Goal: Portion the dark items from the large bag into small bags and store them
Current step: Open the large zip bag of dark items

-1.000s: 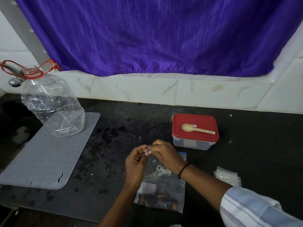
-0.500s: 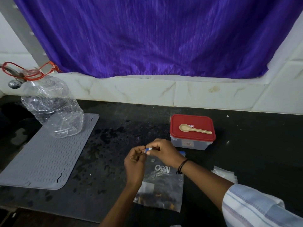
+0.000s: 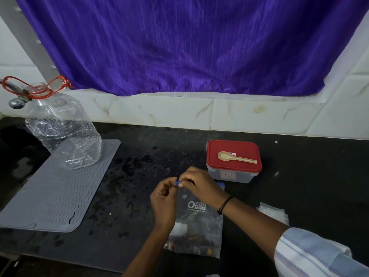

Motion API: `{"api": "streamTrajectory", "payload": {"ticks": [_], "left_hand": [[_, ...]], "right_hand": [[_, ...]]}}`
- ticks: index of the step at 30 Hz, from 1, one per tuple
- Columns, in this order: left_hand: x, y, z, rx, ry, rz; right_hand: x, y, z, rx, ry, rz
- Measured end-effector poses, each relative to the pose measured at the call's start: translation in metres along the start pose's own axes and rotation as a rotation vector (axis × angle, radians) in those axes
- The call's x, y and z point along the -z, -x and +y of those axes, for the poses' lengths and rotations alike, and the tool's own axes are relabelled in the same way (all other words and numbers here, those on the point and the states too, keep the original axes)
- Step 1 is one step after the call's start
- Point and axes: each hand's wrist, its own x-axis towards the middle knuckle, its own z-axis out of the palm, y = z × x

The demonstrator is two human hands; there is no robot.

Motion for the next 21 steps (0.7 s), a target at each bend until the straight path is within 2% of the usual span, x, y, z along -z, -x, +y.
{"api": "streamTrajectory", "payload": {"ticks": [5, 10, 15, 21], "left_hand": [[0.000, 0.000, 0.004, 0.078, 0.033, 0.055], [0.007, -0.008, 0.007, 0.194, 0.110, 0.123], [0.016, -0.015, 0.011, 0.200, 0.113, 0.193], [0.023, -0.017, 0.010, 0.182, 0.102, 0.202]], "right_hand": [[0.001, 0.008, 0.006, 0.066, 0.355, -0.077], [0.017, 0.020, 0.024, 0.056, 0.479, -0.103], [0.038, 0.031, 0.041, -0.030, 0.499, -0.112], [0.053, 0.042, 0.047, -0.171, 0.418, -0.130]]}}
